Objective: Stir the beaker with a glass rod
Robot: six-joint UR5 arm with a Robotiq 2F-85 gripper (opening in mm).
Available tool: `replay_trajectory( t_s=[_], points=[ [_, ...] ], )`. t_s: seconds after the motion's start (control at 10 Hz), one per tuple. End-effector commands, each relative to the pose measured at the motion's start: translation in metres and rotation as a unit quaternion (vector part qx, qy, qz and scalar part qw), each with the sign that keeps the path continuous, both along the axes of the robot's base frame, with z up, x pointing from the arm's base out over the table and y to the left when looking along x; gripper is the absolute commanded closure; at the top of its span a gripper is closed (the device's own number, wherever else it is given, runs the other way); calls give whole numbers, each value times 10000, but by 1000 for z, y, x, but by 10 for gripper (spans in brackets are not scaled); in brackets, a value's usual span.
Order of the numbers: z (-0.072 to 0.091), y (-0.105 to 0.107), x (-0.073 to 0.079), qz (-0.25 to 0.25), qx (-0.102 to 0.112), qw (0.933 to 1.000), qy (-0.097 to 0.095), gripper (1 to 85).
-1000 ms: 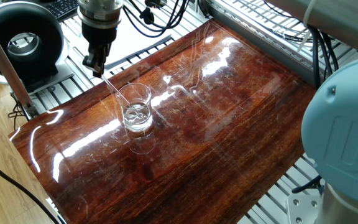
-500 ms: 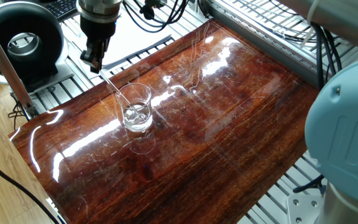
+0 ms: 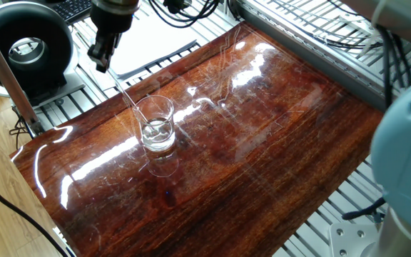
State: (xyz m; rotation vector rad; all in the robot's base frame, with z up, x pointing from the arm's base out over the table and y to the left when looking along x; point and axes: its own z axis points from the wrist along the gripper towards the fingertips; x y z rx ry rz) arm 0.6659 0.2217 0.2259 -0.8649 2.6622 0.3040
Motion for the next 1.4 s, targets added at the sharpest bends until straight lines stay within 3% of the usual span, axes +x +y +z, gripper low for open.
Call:
replay_trajectory(
  t_s=[0.0,0.7,1.0,1.3],
  points=[
    [16,2,-3,93,321,9992,-232,847],
    [8,-17,-31,407,376,9979,-335,847],
    [8,-25,-33,479,343,9975,-394,847],
    [3,-38,-25,642,294,9960,-545,847]
  ],
)
